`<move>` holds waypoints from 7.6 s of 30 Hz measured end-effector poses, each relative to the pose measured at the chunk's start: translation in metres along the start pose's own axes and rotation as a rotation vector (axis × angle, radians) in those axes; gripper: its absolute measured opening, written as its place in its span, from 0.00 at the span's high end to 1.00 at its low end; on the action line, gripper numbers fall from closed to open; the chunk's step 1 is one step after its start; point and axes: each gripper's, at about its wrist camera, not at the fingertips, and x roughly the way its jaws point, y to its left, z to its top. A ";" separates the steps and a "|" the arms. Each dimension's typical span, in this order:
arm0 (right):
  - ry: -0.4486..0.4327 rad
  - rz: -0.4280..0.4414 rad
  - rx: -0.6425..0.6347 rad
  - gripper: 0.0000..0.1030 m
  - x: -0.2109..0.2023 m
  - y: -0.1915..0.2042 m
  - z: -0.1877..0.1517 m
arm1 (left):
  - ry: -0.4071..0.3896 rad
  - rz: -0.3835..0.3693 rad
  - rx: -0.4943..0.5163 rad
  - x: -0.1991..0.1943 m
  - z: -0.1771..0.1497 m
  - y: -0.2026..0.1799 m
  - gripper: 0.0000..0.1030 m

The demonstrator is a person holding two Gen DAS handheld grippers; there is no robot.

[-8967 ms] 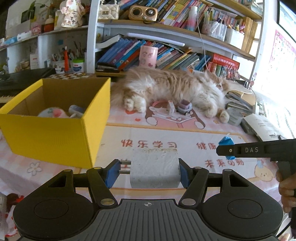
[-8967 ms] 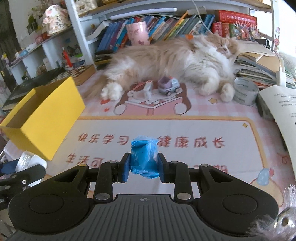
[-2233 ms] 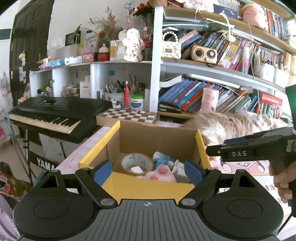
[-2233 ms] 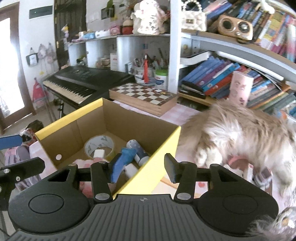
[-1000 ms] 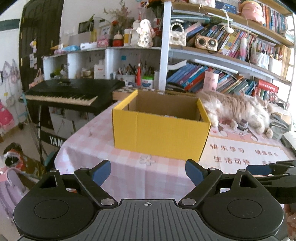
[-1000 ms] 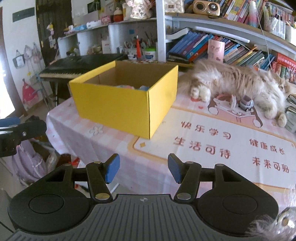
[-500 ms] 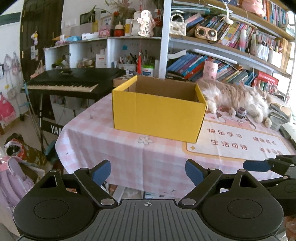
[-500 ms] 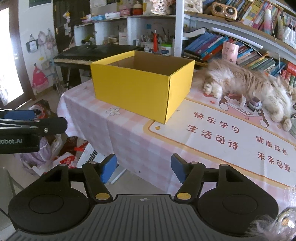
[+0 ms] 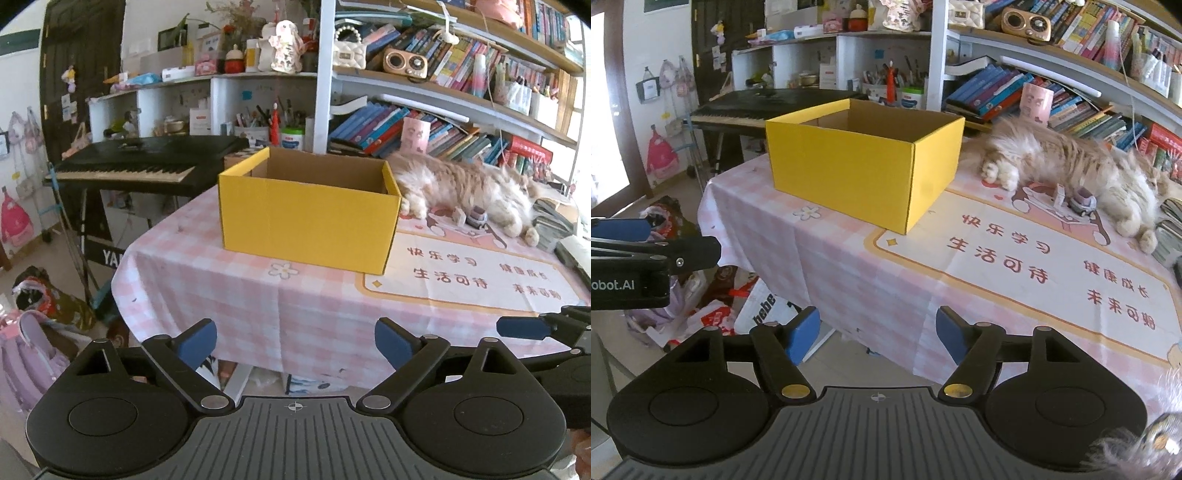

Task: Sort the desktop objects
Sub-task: 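Lift both open tools out of the yellow box and back away, then move both tools back toward the toy car and small white box, then grasp the small white-and-red box with the left tool while the right tool grasps the toy truck, then lift and carry the white-and-red box and toy truck toward the yellow box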

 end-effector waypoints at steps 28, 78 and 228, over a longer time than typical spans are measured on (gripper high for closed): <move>0.038 -0.200 0.180 0.30 -0.016 -0.062 -0.020 | 0.038 -0.219 0.178 0.032 0.012 -0.070 0.07; 0.112 -0.312 0.340 0.29 0.048 -0.233 0.017 | 0.130 -0.380 0.293 0.157 0.072 -0.214 0.07; 0.045 -0.026 0.299 0.43 0.073 -0.291 0.078 | 0.093 -0.335 0.071 0.174 0.105 -0.186 0.87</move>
